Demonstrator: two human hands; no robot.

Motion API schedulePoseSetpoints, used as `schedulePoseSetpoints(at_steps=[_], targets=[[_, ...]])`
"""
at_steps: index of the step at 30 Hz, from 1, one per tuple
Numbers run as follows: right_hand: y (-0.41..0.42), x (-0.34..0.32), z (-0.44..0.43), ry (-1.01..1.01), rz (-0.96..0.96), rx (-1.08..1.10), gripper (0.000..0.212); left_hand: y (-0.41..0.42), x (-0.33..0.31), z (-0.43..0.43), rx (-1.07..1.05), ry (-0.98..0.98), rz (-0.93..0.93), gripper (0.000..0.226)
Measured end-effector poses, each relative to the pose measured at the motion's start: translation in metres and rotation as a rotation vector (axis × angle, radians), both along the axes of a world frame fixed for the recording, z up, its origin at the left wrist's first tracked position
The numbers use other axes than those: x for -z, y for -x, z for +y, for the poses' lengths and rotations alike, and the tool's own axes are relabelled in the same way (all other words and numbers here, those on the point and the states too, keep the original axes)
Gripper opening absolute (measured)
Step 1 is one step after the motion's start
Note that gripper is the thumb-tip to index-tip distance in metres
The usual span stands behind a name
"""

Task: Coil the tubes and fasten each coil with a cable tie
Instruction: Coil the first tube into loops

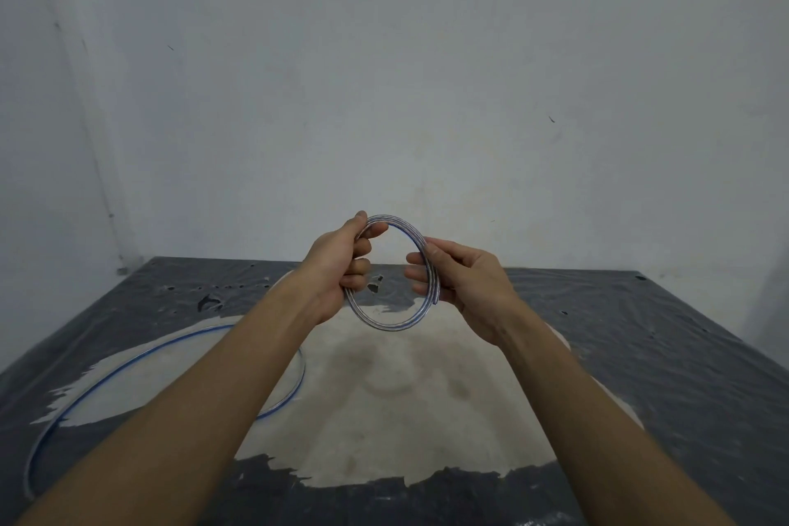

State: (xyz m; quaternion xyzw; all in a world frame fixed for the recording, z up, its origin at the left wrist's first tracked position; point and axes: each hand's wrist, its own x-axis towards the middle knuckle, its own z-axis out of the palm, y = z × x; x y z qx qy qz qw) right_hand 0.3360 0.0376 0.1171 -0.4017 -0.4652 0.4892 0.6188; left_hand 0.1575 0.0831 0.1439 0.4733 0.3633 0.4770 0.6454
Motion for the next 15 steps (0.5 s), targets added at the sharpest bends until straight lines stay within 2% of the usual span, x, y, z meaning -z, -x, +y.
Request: schedulePoseSetpoints(at_steps=[4, 9, 15], targets=[[-0.002, -0.001, 0.001, 0.011, 0.011, -0.009, 0.020, 0.001, 0.002, 0.001, 0.000, 0.037, 0.000, 0.034], [-0.003, 0.000, 0.006, 0.000, -0.023, 0.136, 0.018, -0.001, 0.004, 0.001, 0.060, 0.099, 0.035, 0.036], [-0.001, 0.005, 0.011, 0.017, 0.148, 0.202, 0.019, -0.005, 0.004, -0.002, 0.161, 0.149, -0.072, 0.035]])
